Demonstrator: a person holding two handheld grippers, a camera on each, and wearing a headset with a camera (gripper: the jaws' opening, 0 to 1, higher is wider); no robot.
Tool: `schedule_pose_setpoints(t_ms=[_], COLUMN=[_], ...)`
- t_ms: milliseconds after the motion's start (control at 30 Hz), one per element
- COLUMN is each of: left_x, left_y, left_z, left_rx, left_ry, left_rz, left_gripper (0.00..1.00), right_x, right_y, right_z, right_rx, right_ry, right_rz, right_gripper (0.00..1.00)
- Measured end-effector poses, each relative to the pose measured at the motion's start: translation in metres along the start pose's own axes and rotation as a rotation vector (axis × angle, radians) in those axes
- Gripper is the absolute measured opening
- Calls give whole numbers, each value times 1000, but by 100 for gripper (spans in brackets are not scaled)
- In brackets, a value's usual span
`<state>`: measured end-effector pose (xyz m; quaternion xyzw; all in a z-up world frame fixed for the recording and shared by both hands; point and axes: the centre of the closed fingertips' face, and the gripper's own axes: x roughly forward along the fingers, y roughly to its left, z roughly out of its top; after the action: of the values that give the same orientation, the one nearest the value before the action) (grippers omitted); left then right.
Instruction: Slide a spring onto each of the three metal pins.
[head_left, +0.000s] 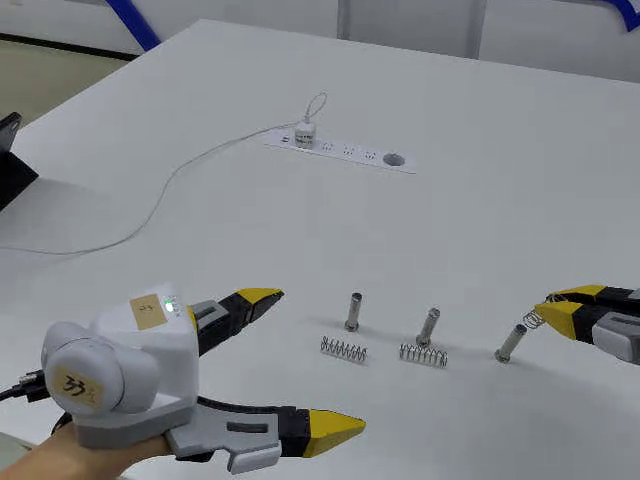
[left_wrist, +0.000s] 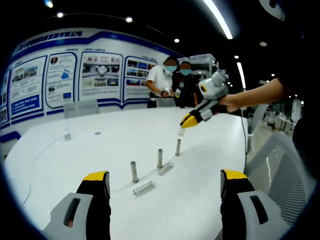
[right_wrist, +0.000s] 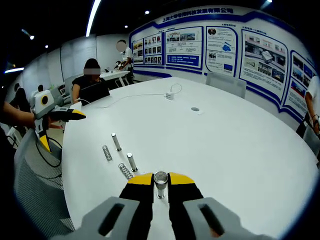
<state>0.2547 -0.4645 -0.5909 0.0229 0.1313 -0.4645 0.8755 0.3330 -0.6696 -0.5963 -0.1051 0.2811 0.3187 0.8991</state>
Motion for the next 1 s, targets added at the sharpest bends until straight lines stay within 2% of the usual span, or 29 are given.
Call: schedule_pose_setpoints(t_ms=[133,300,467,600,733,1000], left_x=[1,0,0,-1,-2,-1], left_y=[4,6,10,13,15,12], left_z=[-3,-2,-6,-6,-5,-2], left_rx=[-47,-53,-65,-67,-72,-98], left_ry=[-4,-7,5,2,-4,-23], left_rz=[21,34,44,56,64,49], left_gripper=[99,100,100,100,100,100], right_x=[4,7,10,13,17,27], right_y=[0,1,3,5,6,7], right_z=[-2,-5,-7,-12,-16,-27], right_rx=[-5,6,1,-30,-28,-46], right_ry=[16,29,42,72,91,134], right_rz=[-1,8,13,15,16,27], right_gripper=[11,11,11,11,11,11])
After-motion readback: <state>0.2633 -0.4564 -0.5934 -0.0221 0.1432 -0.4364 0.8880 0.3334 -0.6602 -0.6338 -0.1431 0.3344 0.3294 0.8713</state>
